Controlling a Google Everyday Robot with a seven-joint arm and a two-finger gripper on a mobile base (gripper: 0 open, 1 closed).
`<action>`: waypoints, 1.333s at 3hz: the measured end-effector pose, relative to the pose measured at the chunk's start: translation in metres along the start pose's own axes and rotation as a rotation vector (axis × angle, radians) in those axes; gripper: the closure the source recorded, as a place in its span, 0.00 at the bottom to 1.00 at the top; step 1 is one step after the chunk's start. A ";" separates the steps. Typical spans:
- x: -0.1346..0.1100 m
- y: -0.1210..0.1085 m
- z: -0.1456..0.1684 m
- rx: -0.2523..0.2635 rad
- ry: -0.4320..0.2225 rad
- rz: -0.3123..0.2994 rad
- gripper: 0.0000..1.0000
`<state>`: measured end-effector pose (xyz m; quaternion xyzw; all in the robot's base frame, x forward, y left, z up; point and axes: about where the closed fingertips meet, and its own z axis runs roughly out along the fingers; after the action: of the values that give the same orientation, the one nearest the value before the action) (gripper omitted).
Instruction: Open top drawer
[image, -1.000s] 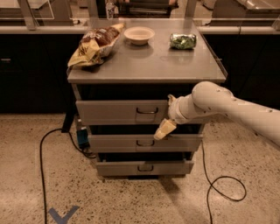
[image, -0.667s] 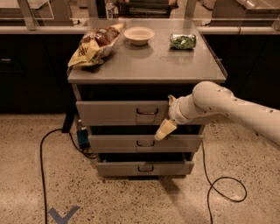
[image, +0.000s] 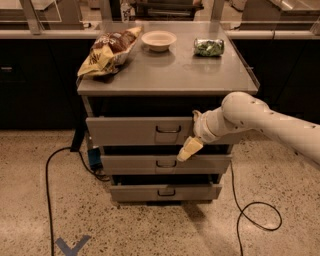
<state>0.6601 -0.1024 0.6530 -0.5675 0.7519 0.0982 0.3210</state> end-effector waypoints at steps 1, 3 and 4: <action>-0.003 -0.001 0.001 0.005 -0.001 -0.009 0.00; -0.035 -0.004 0.002 0.055 0.006 -0.110 0.00; -0.036 -0.004 0.010 0.033 0.034 -0.112 0.00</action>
Offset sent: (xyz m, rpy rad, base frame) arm 0.0144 0.0353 0.0431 -0.0856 -0.1885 0.0703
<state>0.6733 -0.0703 0.6679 -0.6049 0.7259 0.0581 0.3223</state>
